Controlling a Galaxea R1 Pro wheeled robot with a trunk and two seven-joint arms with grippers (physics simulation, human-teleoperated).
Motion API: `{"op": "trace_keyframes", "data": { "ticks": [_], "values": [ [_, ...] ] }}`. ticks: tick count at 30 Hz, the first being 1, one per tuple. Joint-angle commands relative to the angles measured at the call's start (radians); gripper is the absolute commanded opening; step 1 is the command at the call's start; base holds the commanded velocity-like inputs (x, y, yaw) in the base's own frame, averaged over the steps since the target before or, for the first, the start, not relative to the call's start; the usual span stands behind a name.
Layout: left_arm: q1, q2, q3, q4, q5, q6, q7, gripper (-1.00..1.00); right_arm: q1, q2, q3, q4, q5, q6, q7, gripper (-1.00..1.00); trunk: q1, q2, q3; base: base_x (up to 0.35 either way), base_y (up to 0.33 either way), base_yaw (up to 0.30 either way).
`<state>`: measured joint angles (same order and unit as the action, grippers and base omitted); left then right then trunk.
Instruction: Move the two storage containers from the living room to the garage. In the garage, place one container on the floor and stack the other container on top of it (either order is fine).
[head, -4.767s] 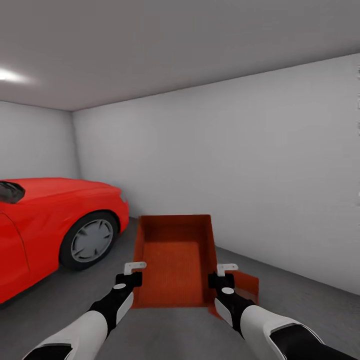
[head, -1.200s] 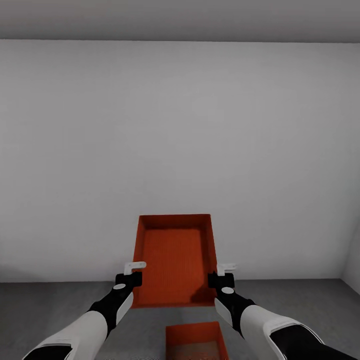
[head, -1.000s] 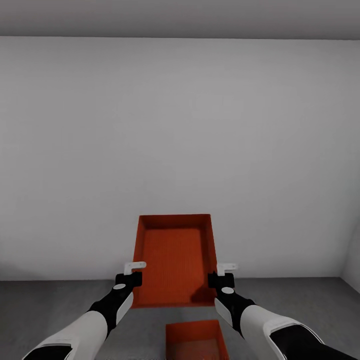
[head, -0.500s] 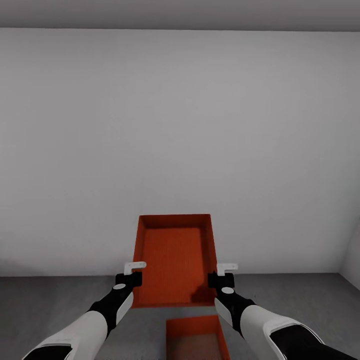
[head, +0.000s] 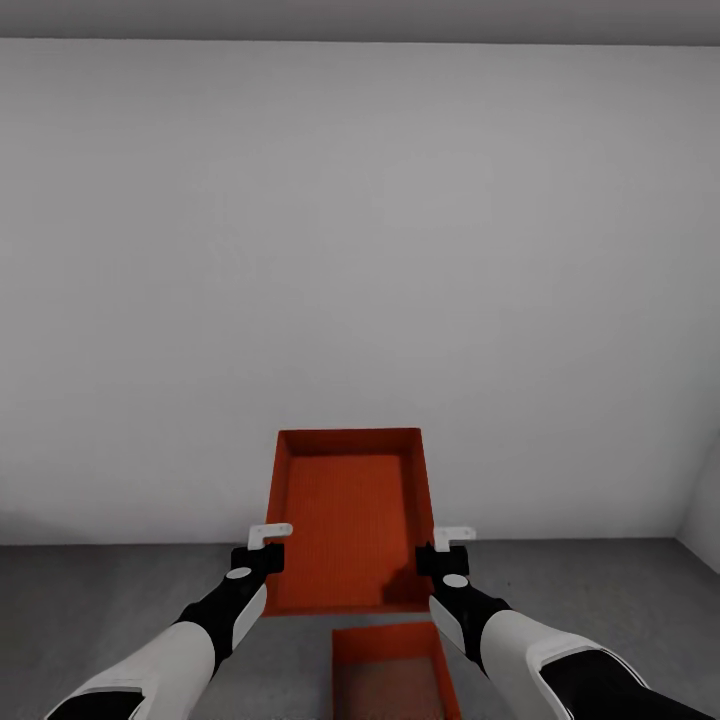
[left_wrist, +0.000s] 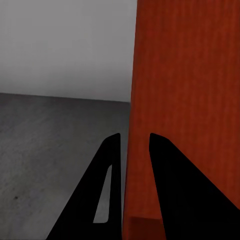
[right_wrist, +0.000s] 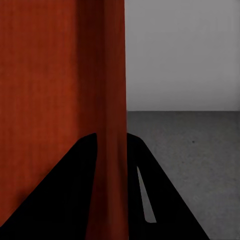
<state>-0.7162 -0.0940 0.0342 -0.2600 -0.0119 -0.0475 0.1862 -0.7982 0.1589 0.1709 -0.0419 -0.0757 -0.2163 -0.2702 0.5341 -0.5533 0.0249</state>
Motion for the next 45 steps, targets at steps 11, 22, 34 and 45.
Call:
{"op": "trace_keyframes", "data": {
  "ticks": [11,22,34,45],
  "values": [
    [0.000,0.023,0.020,0.000,-0.005,-0.003,0.007,-1.00,-0.001,-0.008,-0.068,-0.001,-0.007,-0.006,0.000,-1.00,0.000,-0.001,-0.018,0.000,0.000,0.000],
    [0.000,0.022,0.020,0.001,-0.005,-0.003,0.008,-1.00,-0.001,-0.009,-0.068,-0.001,-0.007,-0.006,0.000,-1.00,0.000,-0.001,-0.035,0.000,0.000,0.000],
    [0.000,0.022,0.020,0.001,-0.005,-0.003,0.007,-1.00,-0.001,-0.009,-0.068,-0.001,-0.007,-0.006,0.000,-1.00,0.000,-0.001,-0.054,0.000,0.000,0.000],
    [0.000,0.022,0.020,0.001,-0.005,-0.003,0.007,-1.00,-0.001,-0.009,-0.068,-0.001,-0.007,-0.006,0.000,-1.00,0.000,-0.001,-0.072,0.000,0.000,0.000]
  ]
}}
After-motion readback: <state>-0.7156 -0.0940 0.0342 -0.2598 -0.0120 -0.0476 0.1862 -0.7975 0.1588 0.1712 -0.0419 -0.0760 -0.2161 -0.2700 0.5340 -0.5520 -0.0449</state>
